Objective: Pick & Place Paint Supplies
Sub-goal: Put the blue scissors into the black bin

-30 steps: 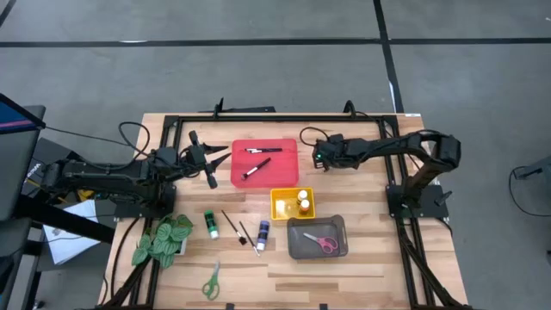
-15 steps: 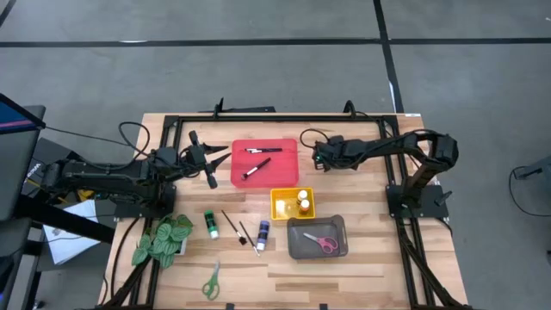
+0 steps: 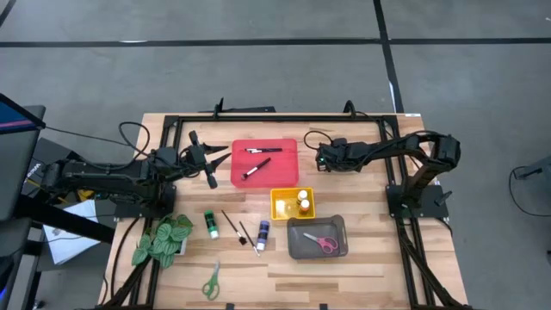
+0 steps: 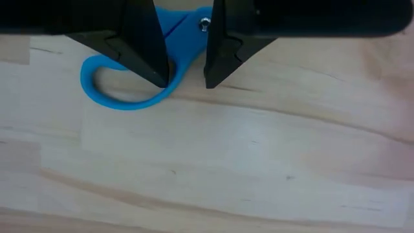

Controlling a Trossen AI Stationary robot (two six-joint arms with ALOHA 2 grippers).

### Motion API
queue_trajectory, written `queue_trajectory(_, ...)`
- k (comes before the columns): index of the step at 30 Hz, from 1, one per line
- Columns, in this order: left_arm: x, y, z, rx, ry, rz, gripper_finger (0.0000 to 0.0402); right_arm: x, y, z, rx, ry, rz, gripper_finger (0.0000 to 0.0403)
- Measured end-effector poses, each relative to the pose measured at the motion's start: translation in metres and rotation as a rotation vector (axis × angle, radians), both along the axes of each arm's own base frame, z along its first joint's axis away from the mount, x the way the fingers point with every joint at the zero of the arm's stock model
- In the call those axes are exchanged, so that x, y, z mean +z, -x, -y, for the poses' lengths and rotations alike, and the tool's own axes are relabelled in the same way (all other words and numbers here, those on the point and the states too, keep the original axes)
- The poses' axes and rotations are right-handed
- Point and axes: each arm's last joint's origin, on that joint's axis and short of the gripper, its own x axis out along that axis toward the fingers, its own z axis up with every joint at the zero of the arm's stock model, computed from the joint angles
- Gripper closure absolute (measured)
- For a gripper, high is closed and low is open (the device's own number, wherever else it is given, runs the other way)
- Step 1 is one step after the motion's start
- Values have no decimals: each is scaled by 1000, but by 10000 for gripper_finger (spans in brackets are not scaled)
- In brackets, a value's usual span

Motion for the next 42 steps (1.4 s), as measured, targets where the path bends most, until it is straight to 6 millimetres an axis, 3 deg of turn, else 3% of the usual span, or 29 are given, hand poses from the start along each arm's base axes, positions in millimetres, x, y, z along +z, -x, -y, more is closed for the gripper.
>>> queue_trajectory(4, 0, 0, 0, 0, 0, 0, 307, 0, -2, -2, 18, -4, 7, 315)
queue_trajectory(13, 0, 0, 0, 0, 0, 0, 307, 0, -4, -3, 56, -4, 11, 394)
queue_trajectory(28, 0, 0, 0, 0, 0, 0, 307, 5, -16, -21, 184, 30, 64, 402)
queue_trajectory(42, 0, 0, 0, 0, 0, -4, 307, 54, -6, -47, 282, 164, 137, 402)
